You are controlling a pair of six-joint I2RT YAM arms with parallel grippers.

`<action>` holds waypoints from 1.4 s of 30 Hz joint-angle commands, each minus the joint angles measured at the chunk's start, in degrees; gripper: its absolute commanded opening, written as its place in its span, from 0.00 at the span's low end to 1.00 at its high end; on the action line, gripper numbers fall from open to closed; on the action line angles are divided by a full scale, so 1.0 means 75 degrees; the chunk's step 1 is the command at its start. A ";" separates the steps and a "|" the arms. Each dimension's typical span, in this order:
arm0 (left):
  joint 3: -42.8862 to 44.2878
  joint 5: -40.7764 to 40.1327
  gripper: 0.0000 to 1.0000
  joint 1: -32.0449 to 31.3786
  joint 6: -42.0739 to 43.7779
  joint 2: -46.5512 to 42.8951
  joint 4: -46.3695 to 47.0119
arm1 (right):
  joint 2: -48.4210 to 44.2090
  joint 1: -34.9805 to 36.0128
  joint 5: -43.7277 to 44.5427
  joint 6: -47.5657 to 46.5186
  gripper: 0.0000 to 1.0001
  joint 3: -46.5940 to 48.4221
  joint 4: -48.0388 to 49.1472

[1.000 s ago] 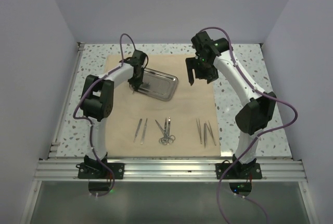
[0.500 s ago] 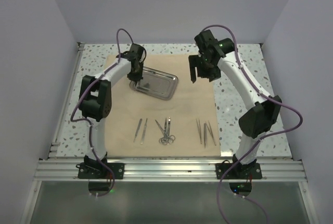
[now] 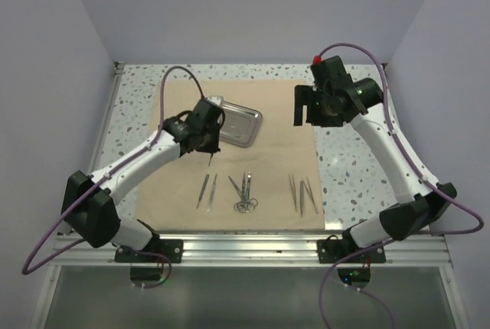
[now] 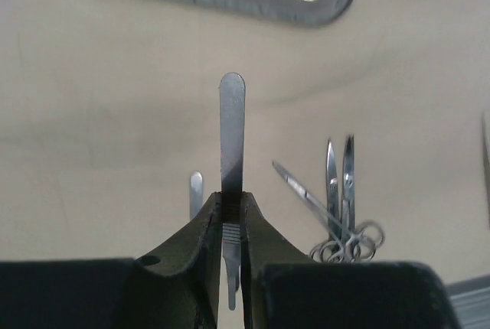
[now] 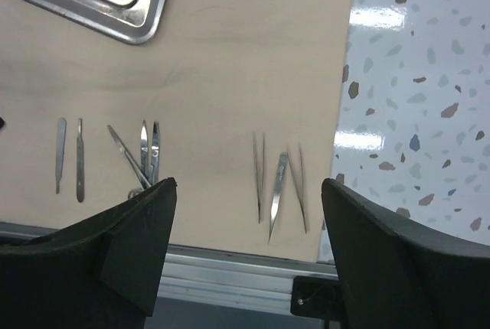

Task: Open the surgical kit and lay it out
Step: Place the medical item in the surgical kit, then reset both arms

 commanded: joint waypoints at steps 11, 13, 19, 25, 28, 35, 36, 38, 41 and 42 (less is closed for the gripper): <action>-0.3534 -0.0428 0.00 -0.1256 -0.2891 -0.1448 0.1097 | -0.1885 -0.0042 -0.0377 0.0142 0.82 -0.1560 0.0252; -0.3651 -0.0452 0.00 -0.1279 -0.2938 -0.1389 0.1167 | -0.1968 -0.0030 -0.0377 0.0130 0.84 -0.1607 0.0205; -0.3640 -0.0627 0.20 -0.1314 -0.2950 -0.1342 0.1098 | -0.2260 -0.0042 -0.0400 0.0177 0.98 -0.1724 0.0228; -0.2973 -0.1026 0.41 -0.1314 -0.2588 -0.1600 0.0361 | -0.2623 -0.0030 -0.0575 0.0247 0.98 -0.1829 0.0579; -0.2551 -0.1108 0.44 -0.1326 -0.2412 -0.1751 -0.0119 | -0.2729 -0.0042 -0.0658 0.0282 0.98 -0.1912 0.0673; -0.0796 -0.1693 0.68 -0.1303 -0.2037 -0.2899 -0.1608 | -0.3349 -0.0042 -0.0704 0.0599 0.98 -0.1910 0.1293; -0.0653 -0.1787 0.74 -0.1279 -0.1955 -0.3028 -0.1830 | -0.3618 -0.0042 -0.0798 0.0657 0.99 -0.2051 0.1480; -0.0302 -0.2009 0.84 -0.1244 -0.1698 -0.3205 -0.2019 | -0.3900 -0.0042 -0.0892 0.0798 0.98 -0.2483 0.1925; 0.0050 -0.2116 0.94 -0.1127 -0.1439 -0.3159 -0.2312 | -0.4264 -0.0042 -0.0962 0.0915 0.98 -0.2859 0.2127; 0.0109 -0.2151 1.00 -0.1080 -0.1381 -0.3124 -0.2324 | -0.4416 -0.0042 -0.0974 0.0915 0.98 -0.2930 0.2161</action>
